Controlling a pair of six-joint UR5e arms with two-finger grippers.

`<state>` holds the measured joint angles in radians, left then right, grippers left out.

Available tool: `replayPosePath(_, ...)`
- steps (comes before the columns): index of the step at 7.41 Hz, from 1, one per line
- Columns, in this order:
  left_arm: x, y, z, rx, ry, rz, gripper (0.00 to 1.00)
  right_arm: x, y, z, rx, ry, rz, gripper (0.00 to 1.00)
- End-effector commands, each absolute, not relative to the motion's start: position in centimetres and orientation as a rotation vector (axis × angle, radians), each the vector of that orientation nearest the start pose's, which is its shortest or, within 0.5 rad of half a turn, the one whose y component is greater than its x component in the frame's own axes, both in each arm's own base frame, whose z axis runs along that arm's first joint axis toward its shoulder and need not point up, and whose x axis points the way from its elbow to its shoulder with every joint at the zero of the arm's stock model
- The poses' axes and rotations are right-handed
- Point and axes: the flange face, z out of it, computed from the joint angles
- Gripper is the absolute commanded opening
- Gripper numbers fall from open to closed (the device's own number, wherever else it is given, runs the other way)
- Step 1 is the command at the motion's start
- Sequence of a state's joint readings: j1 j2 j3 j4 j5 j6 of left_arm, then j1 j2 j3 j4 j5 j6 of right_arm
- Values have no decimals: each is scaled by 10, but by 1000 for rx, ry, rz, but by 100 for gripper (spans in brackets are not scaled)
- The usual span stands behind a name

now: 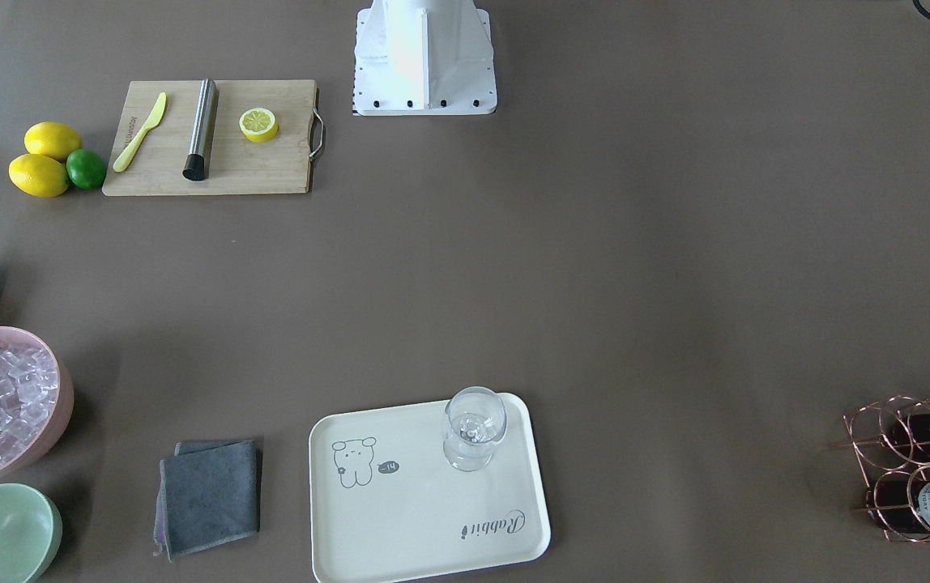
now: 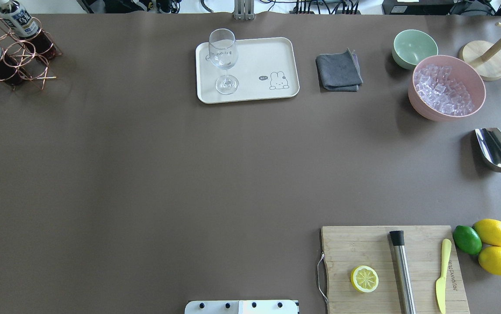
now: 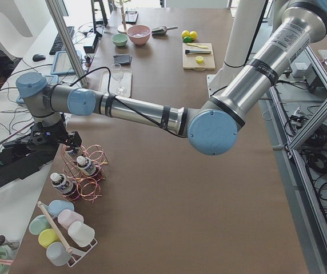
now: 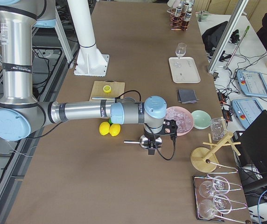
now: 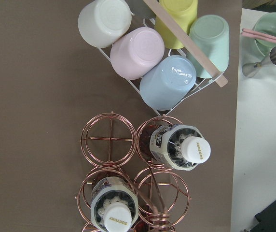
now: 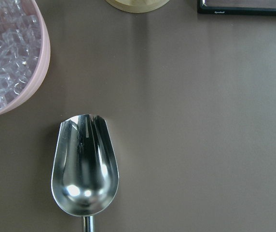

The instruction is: Take tea from basket to plate

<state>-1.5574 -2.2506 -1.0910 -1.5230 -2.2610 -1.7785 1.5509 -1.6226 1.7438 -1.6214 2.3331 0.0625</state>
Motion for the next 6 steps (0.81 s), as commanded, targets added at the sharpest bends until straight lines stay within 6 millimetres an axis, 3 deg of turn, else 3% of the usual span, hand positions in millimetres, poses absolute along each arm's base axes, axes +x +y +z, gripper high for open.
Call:
replayPosePath(1, -49, -764, 473, -503, 616, -1624, 91, 55, -474, 601, 42, -766, 9, 100)
replayPosePath(3, -43, -764, 475, -508, 614, -1619, 85, 55, -474, 599, 45, -769, 7, 100)
replayPosePath(6, -37, -764, 475, -527, 628, -1607, 63, 53, -474, 597, 45, -780, 5, 100)
